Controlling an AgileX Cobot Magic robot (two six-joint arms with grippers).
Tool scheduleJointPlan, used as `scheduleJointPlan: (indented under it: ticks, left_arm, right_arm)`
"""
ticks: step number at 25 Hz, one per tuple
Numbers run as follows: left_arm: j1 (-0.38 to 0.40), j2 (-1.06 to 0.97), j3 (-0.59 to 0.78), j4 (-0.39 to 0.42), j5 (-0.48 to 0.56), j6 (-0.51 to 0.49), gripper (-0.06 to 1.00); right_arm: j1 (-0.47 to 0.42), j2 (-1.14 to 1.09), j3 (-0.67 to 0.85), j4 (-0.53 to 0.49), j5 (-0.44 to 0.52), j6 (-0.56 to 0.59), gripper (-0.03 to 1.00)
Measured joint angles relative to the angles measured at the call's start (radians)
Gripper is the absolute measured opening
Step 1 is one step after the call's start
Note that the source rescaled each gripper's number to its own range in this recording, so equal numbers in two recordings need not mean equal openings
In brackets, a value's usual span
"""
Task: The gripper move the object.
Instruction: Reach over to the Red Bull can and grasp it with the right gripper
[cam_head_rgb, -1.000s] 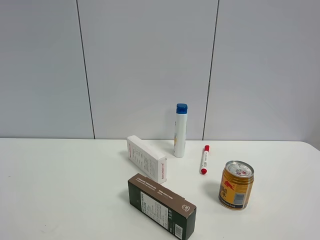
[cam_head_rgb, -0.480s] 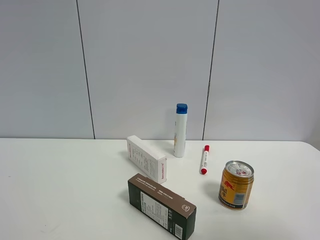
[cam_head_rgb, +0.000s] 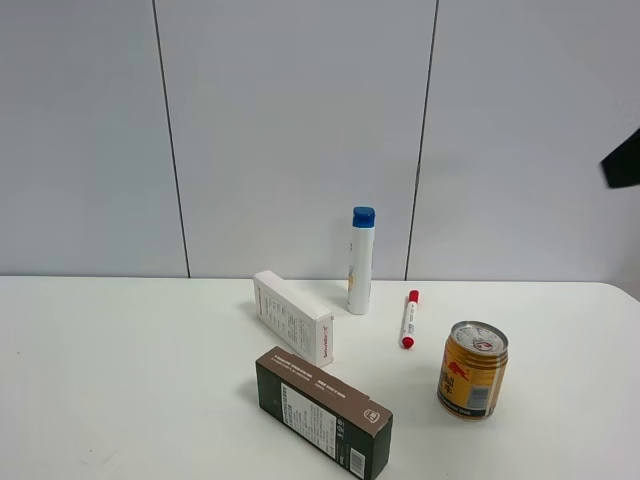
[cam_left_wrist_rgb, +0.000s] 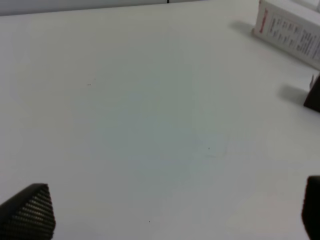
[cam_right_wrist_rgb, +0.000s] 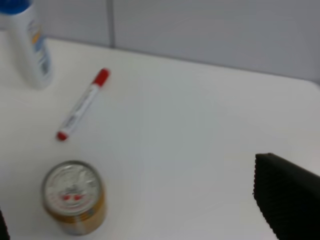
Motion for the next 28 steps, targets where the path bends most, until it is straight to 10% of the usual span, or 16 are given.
scheduleJointPlan:
  ticks: [28]
  left_arm:
    - [0.0,0.0,0.0,0.0,0.0,0.0,1.0]
  right_arm:
    - [0.101,0.689,0.0,0.0,-0.299,0.0,1.0]
